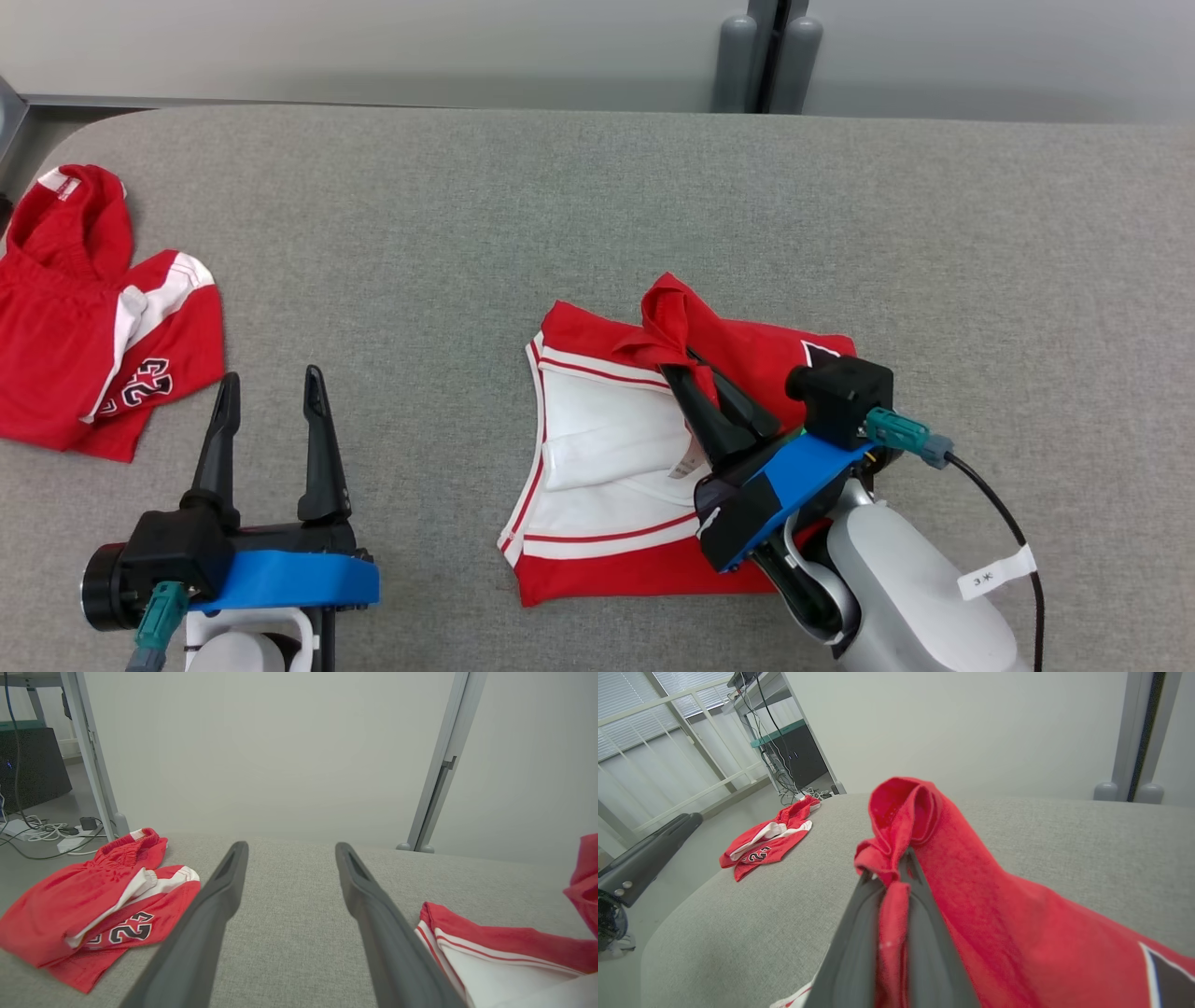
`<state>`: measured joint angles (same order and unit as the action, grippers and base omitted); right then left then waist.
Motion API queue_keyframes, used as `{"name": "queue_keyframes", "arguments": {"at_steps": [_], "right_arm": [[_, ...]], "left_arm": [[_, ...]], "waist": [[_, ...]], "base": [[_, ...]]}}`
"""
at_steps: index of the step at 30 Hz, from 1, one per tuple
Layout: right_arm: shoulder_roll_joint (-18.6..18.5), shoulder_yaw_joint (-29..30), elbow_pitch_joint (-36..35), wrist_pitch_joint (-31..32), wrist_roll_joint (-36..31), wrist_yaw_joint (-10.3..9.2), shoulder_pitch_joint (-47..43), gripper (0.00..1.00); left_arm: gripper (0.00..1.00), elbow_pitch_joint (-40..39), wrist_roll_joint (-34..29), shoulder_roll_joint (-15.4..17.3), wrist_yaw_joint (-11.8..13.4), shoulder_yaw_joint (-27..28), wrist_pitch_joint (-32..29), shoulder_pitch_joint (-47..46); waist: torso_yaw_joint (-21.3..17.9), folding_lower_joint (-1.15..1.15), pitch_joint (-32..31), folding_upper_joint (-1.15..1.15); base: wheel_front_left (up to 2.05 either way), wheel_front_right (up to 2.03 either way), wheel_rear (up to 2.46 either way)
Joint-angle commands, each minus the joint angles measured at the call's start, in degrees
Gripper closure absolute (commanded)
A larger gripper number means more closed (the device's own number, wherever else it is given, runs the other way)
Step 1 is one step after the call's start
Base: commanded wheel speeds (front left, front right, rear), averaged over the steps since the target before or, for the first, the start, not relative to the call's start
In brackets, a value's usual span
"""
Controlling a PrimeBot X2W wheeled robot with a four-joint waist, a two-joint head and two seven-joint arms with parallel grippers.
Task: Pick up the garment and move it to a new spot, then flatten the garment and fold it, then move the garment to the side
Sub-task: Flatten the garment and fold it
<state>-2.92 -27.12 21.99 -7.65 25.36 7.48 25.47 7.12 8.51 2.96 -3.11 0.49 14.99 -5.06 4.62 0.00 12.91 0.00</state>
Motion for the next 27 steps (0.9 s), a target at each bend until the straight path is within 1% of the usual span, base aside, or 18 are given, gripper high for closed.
{"name": "queue_keyframes", "arguments": {"at_steps": [1,14,15,16,20,22,24,27], "right_arm": [[0.0,-1.0,1.0,-0.8,0.9,0.03,1.7,1.00],[0.0,-8.2,6.8,-4.0,6.6,0.03,6.8,0.99],[0.0,-8.7,7.2,-4.1,6.9,0.03,7.0,0.70],[0.0,-9.4,7.6,-4.2,7.5,0.03,7.2,0.00],[0.0,-10.6,8.3,-5.4,8.1,0.03,7.9,0.00],[0.0,-10.4,8.3,-6.0,7.3,0.03,8.2,0.00],[0.0,-9.5,8.2,-6.6,6.2,0.03,8.3,0.00],[0.0,-6.0,7.9,-7.1,2.8,0.03,7.2,0.00]], "left_arm": [[0.00,0.1,0.1,-0.1,-0.2,-0.4,0.3,-1.0],[0.00,1.0,0.5,-0.1,-0.1,-1.8,0.3,-2.4],[0.00,1.1,0.5,-0.1,-0.1,-1.9,0.3,-2.4],[0.00,1.1,0.5,-0.1,0.0,-2.0,0.3,-2.5],[0.00,1.3,0.5,-0.1,0.1,-1.7,0.3,-2.2],[0.00,1.5,0.4,-0.1,0.1,-1.6,0.3,-1.7],[0.00,1.7,0.3,-0.1,0.1,-1.6,0.3,-1.5],[0.00,1.7,0.1,-0.1,0.0,-1.3,0.3,-1.2]], "waist": [[0.4,0.00,0.4,0.00],[1.5,0.00,1.6,0.00],[1.5,0.00,1.6,0.00],[1.6,0.00,1.6,0.00],[1.0,0.00,1.3,0.00],[0.4,0.00,0.9,0.00],[-0.1,0.00,0.3,0.00],[-1.1,0.00,-0.6,0.00]], "base": [[0.00,0.00,0.00],[0.00,0.00,0.00],[0.00,0.00,0.00],[0.00,0.00,0.00],[0.00,0.00,0.00],[0.00,0.00,0.00],[0.00,0.00,0.00],[0.00,0.00,0.00]]}}
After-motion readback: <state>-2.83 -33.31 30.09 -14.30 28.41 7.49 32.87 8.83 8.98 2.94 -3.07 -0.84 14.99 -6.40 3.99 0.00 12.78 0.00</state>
